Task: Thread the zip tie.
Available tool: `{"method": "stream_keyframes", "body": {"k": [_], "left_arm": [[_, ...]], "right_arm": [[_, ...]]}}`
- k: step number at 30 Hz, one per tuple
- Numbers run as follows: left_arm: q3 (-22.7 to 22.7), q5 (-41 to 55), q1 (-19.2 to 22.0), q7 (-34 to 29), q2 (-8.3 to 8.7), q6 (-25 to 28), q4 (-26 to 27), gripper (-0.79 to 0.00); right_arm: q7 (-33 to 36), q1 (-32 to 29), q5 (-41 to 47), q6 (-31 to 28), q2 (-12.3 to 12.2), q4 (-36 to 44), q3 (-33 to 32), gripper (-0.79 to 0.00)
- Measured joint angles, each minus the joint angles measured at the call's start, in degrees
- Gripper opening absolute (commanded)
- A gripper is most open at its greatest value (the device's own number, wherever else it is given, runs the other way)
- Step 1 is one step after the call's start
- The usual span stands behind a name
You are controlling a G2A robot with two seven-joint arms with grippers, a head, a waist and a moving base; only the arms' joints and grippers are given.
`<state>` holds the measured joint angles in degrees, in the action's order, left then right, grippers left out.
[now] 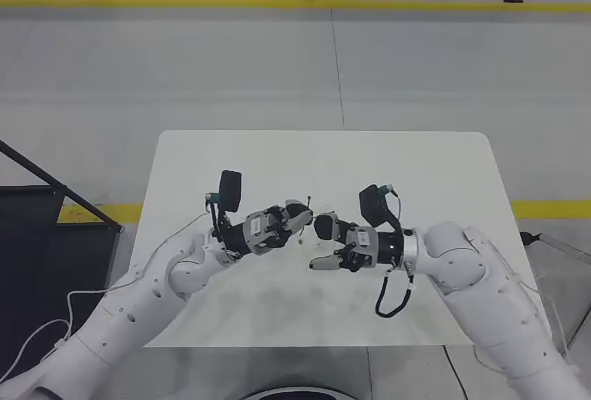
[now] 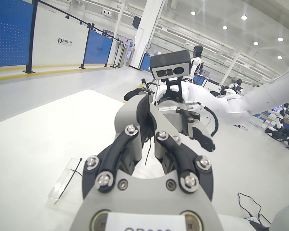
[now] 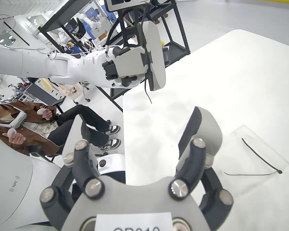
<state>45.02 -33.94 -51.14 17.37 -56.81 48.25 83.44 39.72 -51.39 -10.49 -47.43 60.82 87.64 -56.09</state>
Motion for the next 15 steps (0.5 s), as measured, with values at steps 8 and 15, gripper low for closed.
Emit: {"method": "stream_keyframes", "body": {"k": [8, 15], "left_arm": [[0.1, -0.3, 0.3, -0.2, -1.57, 0.4, -1.4, -0.785], [0.9, -1.1, -0.1, -0.5, -2.5, 1.0, -2.0, -0.785]], "right_arm": [[-3.6, 1.2, -2.8, 1.1, 0.9, -1.7, 2.0, -0.425], [-4.0, 2.0, -2.3, 1.3, 1.4, -2.9, 3.0, -0.502]]}}
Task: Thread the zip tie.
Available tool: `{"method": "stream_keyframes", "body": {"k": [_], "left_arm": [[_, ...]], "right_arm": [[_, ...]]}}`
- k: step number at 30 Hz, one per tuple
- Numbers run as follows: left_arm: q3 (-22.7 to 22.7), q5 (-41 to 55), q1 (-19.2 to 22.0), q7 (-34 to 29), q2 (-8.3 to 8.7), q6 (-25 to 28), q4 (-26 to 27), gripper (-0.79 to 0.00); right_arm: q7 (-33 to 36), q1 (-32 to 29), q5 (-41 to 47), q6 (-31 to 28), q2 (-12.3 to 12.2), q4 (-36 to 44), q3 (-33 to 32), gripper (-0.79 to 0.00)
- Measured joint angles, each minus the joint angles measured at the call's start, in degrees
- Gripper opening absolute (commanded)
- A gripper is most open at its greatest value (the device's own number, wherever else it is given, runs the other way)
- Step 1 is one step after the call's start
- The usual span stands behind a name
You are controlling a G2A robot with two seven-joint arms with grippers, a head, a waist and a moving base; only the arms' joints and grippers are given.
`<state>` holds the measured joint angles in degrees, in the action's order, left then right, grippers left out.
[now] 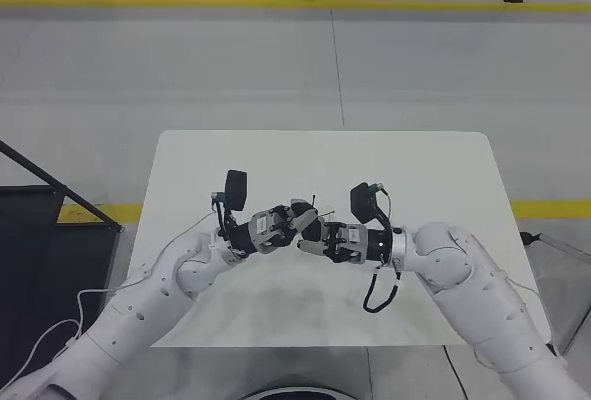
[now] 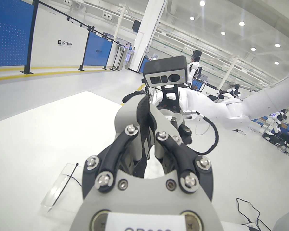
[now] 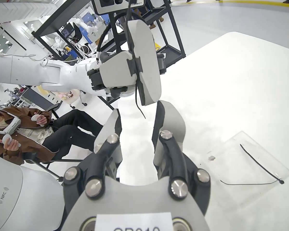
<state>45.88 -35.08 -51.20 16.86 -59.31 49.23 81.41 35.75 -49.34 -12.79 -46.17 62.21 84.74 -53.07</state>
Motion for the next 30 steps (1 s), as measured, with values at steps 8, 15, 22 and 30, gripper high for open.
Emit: {"method": "stream_keyframes", "body": {"k": [8, 15, 22, 30], "left_arm": [[1.3, -0.6, -0.6, -0.3, -0.88, 0.5, -0.6, -0.785], [2.5, -1.0, -1.2, -0.6, -1.53, 0.9, -1.0, -0.785], [3.5, -1.2, -1.6, -1.4, -2.13, 1.4, -1.1, -0.785], [4.7, -0.7, -2.1, -2.7, -2.76, 2.0, -1.3, -0.665]], "right_arm": [[0.2, 0.4, 0.8, 0.1, 0.2, -0.9, 0.2, -0.64], [0.2, 0.4, 1.3, -0.1, 0.2, -1.2, -0.1, -0.785], [0.3, 0.4, 1.4, 0.0, 0.3, -1.2, -0.2, -0.785], [0.4, 0.2, 1.1, -0.1, 0.3, -1.0, -0.4, -0.785]]}}
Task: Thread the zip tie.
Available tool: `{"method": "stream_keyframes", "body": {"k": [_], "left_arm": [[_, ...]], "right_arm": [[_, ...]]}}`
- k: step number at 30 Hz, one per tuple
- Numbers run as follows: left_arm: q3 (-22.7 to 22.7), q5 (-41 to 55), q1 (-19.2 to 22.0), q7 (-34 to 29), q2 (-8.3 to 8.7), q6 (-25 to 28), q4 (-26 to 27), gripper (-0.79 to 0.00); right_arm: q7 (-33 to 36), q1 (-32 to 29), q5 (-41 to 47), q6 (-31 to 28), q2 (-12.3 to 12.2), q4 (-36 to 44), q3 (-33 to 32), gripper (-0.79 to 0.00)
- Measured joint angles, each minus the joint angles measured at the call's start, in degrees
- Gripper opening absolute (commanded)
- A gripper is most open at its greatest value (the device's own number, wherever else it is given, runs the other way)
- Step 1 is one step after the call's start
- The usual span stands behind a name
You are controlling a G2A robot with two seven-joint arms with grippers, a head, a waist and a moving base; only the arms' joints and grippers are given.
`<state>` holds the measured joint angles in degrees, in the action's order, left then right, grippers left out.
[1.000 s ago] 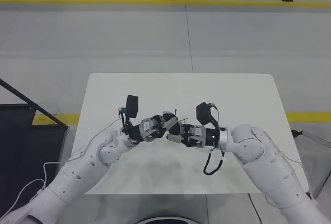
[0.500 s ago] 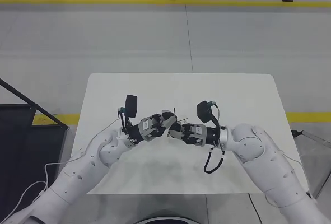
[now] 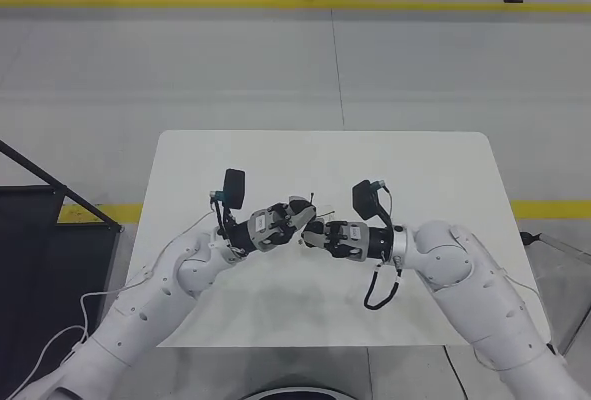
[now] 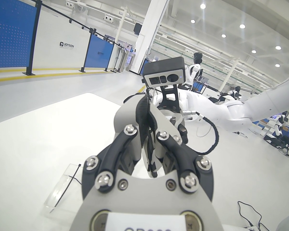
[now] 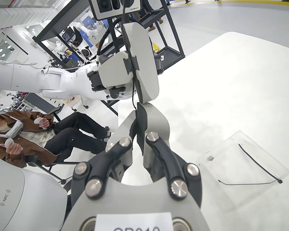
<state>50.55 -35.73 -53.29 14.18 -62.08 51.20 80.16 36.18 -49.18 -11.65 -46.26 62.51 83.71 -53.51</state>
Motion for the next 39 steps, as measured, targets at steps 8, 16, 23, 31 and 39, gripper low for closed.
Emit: {"method": "stream_keyframes", "body": {"k": [8, 16, 23, 31, 39], "left_arm": [[1.1, 0.3, -0.4, -1.0, -0.61, 0.3, -0.1, -0.622], [2.0, 0.7, -0.7, -1.9, -1.25, 0.9, -0.4, -0.557], [2.5, 1.5, -0.7, -3.0, -1.8, 1.6, -0.9, -0.619], [3.3, 1.6, -0.9, -3.7, -2.36, 1.9, -1.2, -0.674], [4.1, 1.4, -1.2, -4.1, -2.91, 2.3, -1.5, -0.767]], "right_arm": [[0.3, -0.1, -0.1, 0.0, 0.0, 0.1, -0.2, -0.785], [0.9, -0.1, -0.7, -0.1, 0.1, 0.1, 0.0, -0.785], [1.1, 0.0, -1.0, -0.1, 0.1, 0.1, 0.1, -0.785], [1.3, 0.1, -0.9, 0.1, 0.2, 0.0, 0.2, -0.785], [1.9, 0.4, -0.7, 0.5, 0.3, -0.2, 0.5, -0.785]]}}
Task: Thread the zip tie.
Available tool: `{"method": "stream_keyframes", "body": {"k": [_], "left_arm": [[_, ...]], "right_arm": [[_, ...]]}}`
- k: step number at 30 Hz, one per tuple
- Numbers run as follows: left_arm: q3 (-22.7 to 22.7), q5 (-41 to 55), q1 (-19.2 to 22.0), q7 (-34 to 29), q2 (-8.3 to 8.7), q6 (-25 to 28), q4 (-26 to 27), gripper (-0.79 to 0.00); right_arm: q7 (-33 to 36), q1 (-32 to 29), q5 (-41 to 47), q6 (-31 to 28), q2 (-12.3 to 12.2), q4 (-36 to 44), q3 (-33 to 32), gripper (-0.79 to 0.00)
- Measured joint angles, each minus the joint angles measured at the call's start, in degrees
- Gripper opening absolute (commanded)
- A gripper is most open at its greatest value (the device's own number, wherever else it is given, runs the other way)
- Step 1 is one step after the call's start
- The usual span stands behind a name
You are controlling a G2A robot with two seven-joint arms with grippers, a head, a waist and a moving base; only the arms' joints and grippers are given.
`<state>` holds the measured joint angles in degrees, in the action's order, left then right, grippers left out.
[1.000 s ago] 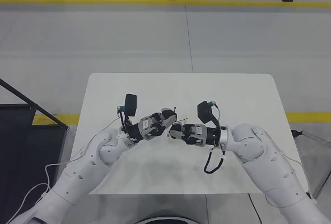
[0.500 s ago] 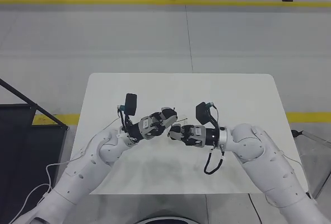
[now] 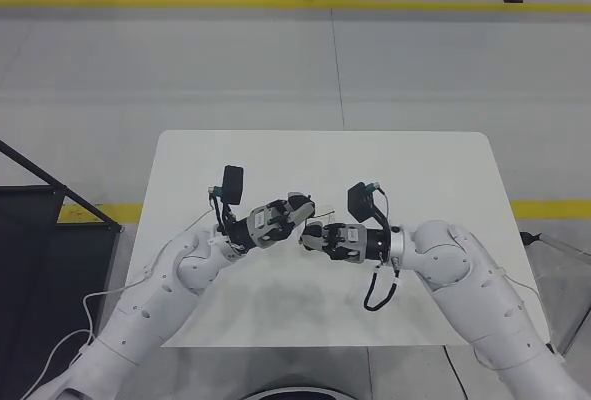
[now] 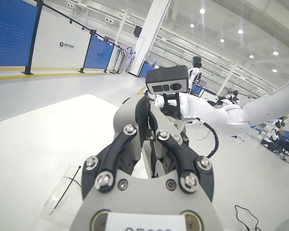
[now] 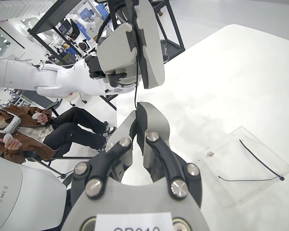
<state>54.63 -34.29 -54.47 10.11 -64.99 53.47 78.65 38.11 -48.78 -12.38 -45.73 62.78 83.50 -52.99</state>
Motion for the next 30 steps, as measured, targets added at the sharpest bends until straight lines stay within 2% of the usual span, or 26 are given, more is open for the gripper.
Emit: {"method": "stream_keyframes", "body": {"k": [1, 8, 9, 11, 12, 13, 18, 23, 26, 30], "left_arm": [[0.1, 0.0, 0.0, -0.1, -0.08, 0.1, 0.0, -0.785], [0.7, -0.4, -0.2, -0.5, -0.5, 0.5, -0.2, -0.785], [0.8, -0.4, -0.3, -0.5, -0.56, 0.5, -0.2, -0.785], [1.0, -0.6, -0.3, -0.6, -0.69, 0.5, -0.3, -0.785], [1.1, -0.6, -0.4, -0.6, -0.74, 0.4, -0.3, -0.785], [1.4, -0.8, -0.4, -0.5, -0.79, 0.2, -0.3, -0.785], [3.8, -2.2, -0.7, -0.2, -0.63, -0.5, -0.2, -0.785], [7.4, -3.7, -2.0, -0.9, 0.03, 0.4, 0.0, -0.785], [8.8, -4.2, -2.8, -2.8, 0.41, 0.7, -0.2, -0.785], [9.9, -4.6, -3.8, -4.4, 0.68, -0.5, -0.4, -0.785]], "right_arm": [[0.0, 0.0, 0.0, 0.0, 0.0, 0.0, 0.0, -0.785], [0.1, 0.1, 0.1, 0.1, 0.1, -0.1, 0.1, -0.785], [0.1, 0.1, 0.2, 0.1, 0.1, -0.1, 0.1, -0.72], [0.2, 0.2, 0.4, 0.4, 0.1, -0.2, 0.1, -0.139], [0.2, 0.2, 0.5, 0.5, 0.1, -0.3, 0.0, -0.037], [0.0, 0.2, 0.5, 0.7, 0.1, -0.4, -0.2, 0.0], [0.4, -0.8, 1.0, 1.9, -0.6, -0.8, -2.8, 0.0], [8.3, -0.1, 0.4, 11.6, -1.8, -0.3, -5.5, 0.0], [10.5, 1.0, -1.7, 17.5, -1.9, 0.4, -6.1, 0.0], [10.9, 1.2, -2.3, 18.9, -1.9, 0.6, -6.0, 0.0]]}}
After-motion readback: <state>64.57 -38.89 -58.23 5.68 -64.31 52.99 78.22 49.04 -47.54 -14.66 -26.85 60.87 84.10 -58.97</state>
